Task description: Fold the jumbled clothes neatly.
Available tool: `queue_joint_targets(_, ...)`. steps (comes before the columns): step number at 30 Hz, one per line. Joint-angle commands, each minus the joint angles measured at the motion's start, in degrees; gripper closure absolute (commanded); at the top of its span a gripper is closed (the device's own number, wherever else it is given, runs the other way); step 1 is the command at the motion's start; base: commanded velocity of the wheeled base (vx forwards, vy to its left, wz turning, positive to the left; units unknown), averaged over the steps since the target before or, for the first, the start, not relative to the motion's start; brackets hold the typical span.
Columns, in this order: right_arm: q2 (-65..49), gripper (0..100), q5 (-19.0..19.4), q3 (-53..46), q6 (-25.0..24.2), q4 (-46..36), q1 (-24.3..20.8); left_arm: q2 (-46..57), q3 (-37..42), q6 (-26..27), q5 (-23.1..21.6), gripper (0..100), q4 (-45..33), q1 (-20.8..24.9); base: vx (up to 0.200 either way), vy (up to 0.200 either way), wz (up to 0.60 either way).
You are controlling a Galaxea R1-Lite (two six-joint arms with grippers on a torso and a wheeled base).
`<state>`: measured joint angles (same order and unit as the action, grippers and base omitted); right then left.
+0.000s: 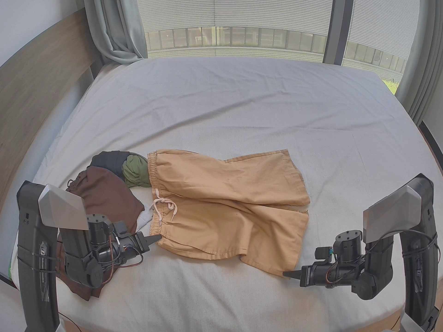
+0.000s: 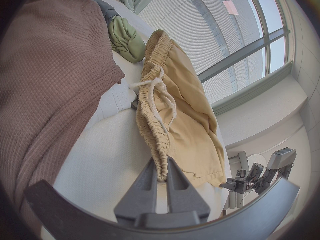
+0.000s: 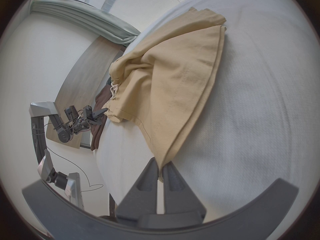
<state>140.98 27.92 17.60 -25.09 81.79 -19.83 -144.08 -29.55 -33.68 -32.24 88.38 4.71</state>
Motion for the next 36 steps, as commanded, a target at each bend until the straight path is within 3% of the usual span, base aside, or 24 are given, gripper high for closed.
queue_joint_targets(1,-5.81,100,0.03,-0.46,0.22,-7.26,0.85,2.58,3.62,-0.42,-2.3,100,-0.05,-0.31,0.0,0.0,0.0)
queue_joint_targets(9,-8.01,100,0.03,-0.73,0.48,-9.45,2.43,6.71,9.16,-0.68,-10.38,100,-0.23,-3.3,0.0,0.0,0.0)
queue_joint_targets(12,-7.92,100,0.03,-1.08,0.57,-9.45,3.05,7.76,10.3,-0.68,-11.35,100,-0.4,-3.65,0.0,0.0,0.0)
queue_joint_targets(36,-8.09,100,0.03,-5.47,3.29,-11.3,4.72,7.94,16.45,-0.07,-11.17,100,-0.58,-5.94,0.0,0.0,0.0)
